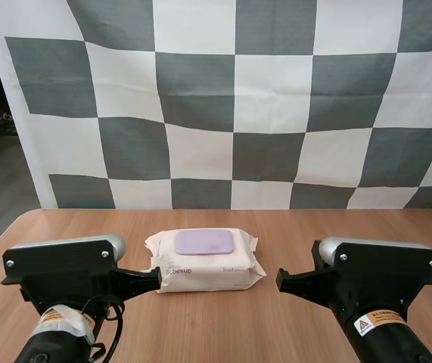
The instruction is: Open the wet wipes lid
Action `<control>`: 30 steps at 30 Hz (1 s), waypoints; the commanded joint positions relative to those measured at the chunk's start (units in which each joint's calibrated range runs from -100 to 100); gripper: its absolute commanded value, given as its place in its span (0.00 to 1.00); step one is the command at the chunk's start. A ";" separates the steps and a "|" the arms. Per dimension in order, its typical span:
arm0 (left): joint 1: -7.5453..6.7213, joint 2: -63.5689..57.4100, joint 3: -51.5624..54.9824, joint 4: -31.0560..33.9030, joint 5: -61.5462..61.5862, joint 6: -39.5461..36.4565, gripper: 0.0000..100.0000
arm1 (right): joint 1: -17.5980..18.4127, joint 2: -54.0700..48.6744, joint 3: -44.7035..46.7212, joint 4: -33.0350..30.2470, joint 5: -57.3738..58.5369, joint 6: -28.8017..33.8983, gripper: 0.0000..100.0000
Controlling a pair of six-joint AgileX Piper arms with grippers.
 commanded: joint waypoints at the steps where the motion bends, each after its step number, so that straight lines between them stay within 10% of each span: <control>1: -0.04 0.00 0.00 2.86 -11.80 -0.01 0.00 | 0.02 0.00 0.00 -3.27 -24.48 -0.04 0.00; 10: -0.04 0.00 0.00 10.76 -87.79 14.18 0.00 | 0.02 0.00 0.00 -3.73 -101.69 -0.04 0.00; 16: -0.04 0.00 0.00 10.52 -122.04 23.86 0.00 | 0.02 0.00 0.00 -3.95 -121.03 0.08 0.00; 21: -0.04 0.00 -2.60 2.45 -121.01 24.62 0.00 | 0.02 0.00 -0.76 -5.01 -120.45 0.17 0.00; 30: -0.04 8.42 -41.04 -0.39 -43.09 35.55 0.00 | 0.02 14.24 -37.26 -31.93 -32.52 -4.81 0.00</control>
